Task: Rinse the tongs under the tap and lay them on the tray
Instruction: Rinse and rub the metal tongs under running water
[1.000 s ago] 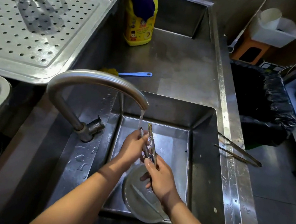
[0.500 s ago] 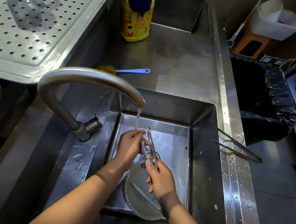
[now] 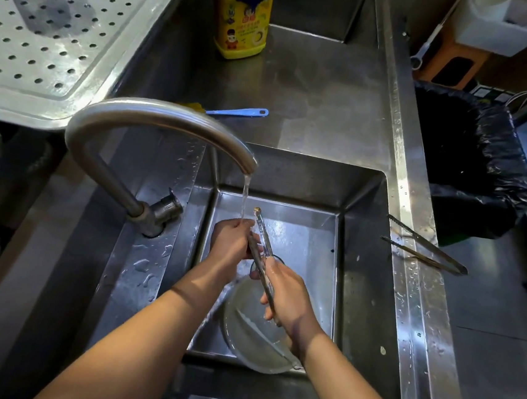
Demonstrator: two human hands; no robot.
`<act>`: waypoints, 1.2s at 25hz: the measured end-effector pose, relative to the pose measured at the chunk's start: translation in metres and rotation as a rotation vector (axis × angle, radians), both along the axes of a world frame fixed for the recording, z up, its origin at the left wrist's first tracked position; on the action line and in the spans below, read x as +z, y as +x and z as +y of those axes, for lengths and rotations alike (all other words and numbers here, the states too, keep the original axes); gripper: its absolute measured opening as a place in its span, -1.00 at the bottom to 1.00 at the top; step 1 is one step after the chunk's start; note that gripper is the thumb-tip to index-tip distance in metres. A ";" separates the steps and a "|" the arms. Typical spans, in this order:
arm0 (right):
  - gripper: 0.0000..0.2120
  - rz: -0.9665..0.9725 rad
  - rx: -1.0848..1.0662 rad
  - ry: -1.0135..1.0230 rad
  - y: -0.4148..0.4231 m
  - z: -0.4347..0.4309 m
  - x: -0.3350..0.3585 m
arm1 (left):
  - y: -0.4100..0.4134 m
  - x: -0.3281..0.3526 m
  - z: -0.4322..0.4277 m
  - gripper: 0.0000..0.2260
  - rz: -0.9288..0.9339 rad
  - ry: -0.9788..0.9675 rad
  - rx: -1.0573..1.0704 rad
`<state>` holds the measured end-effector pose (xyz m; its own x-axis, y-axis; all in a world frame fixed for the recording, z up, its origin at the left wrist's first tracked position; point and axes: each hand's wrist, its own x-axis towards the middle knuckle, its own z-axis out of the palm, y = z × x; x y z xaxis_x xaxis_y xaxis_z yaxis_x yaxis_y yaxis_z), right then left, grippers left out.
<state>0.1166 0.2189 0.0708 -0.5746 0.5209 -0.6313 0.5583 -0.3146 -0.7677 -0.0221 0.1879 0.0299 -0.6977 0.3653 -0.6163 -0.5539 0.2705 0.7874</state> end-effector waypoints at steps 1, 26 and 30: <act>-0.56 -0.002 -0.008 -0.011 0.001 0.001 0.000 | 0.000 0.000 0.001 -0.80 -0.008 -0.004 -0.024; -0.67 0.128 -0.105 -0.140 0.003 0.001 -0.004 | 0.017 0.016 0.013 -0.85 -0.030 0.081 0.175; -0.65 0.153 -0.156 -0.210 0.000 0.001 -0.004 | 0.001 0.020 0.013 -0.57 -0.254 0.227 0.211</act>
